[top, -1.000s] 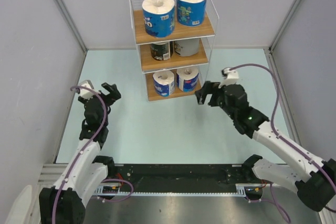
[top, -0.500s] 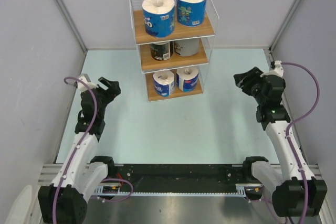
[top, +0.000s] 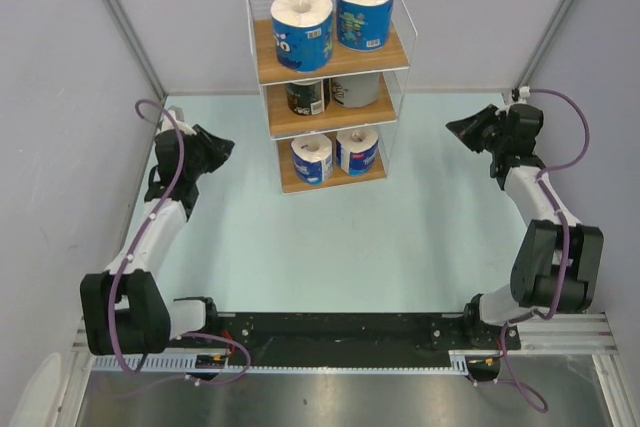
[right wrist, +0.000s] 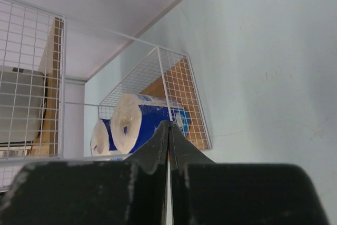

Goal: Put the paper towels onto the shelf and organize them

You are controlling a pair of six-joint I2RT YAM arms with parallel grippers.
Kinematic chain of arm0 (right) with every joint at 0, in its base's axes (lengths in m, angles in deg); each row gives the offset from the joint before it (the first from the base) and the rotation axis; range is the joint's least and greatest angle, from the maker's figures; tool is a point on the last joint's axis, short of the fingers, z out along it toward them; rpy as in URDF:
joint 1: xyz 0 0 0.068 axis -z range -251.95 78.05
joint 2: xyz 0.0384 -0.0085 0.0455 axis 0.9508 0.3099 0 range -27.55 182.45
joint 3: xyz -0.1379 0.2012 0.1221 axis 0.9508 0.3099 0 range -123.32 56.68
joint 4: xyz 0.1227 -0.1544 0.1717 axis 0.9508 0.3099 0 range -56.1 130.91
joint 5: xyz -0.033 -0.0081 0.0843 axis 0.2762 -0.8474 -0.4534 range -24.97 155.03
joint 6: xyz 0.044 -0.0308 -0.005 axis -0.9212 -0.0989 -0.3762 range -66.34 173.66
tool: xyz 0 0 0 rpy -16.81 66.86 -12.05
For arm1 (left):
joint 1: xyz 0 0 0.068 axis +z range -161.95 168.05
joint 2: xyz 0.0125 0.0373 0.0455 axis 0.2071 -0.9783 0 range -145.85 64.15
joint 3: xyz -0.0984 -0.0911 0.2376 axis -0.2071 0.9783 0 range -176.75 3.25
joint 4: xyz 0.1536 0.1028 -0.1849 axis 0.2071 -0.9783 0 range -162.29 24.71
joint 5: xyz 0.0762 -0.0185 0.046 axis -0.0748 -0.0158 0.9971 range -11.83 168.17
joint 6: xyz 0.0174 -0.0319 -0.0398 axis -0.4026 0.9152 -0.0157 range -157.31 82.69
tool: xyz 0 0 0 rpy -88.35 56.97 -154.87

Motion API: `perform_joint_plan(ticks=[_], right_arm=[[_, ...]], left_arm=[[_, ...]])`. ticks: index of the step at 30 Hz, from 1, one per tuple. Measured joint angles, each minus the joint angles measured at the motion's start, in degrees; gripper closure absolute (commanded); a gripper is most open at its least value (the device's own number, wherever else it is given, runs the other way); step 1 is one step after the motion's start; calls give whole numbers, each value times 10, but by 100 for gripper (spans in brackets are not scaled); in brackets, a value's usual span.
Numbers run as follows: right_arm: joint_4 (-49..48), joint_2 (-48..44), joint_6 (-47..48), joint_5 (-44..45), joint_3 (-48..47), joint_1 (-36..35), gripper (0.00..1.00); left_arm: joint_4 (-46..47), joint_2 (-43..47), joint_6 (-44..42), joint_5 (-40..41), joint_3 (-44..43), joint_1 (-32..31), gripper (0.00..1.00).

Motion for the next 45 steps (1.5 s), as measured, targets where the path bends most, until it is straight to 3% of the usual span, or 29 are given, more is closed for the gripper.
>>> perform_joint_plan(ticks=[4,9,15,28,45], right_arm=[[-18,72,-3,-57,-50,13,100],[-34,154,-9,-127,-100,20,100],[-7,241,4,-187,-187,10,100],[127,329,98,-216,-349,-66,100],[220,368,175,-233,-377,-106,100]], left_arm=[[2,-40,-15,-40,-45,3,93],[4,-89,-37,-91,-89,3,100],[3,-144,-61,-149,-122,4,100],[47,-220,-65,-233,-137,4,100],[64,-233,-92,-284,-150,-59,100]])
